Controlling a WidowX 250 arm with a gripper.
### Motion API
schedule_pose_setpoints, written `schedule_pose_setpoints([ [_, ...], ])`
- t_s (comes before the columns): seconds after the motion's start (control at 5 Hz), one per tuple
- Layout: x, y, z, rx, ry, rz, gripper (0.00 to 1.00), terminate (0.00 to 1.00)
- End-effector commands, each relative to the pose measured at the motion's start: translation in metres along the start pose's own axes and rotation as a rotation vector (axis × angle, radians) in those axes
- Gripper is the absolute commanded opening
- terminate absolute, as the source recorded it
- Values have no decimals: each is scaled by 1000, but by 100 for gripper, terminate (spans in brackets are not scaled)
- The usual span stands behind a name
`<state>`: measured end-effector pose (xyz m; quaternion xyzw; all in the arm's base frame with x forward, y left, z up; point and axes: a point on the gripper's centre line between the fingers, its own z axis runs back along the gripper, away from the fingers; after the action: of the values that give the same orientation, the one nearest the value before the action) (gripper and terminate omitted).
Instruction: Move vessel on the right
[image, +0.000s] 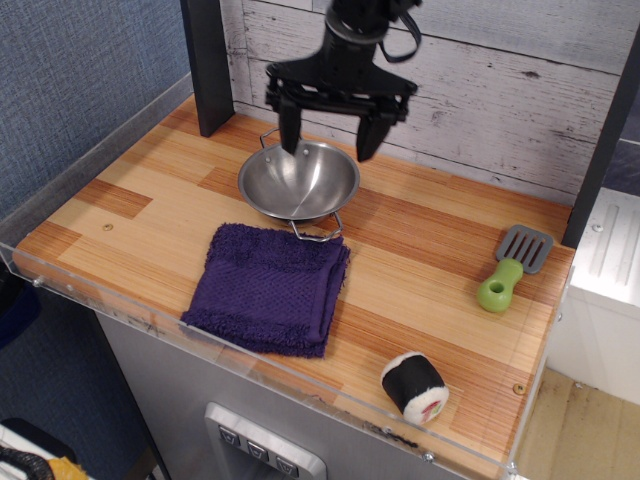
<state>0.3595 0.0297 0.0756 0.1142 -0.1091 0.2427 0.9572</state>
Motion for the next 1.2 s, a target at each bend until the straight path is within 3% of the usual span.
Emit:
schedule_pose_setpoints([
  [0.0, 3, -15, -7, -49, -2, -10, 100, 0],
  [0.4, 6, -27, -19, -13, -11, -34, 100, 0],
  [1.0, 2, -28, -29, -15, 44, -37, 100, 0],
])
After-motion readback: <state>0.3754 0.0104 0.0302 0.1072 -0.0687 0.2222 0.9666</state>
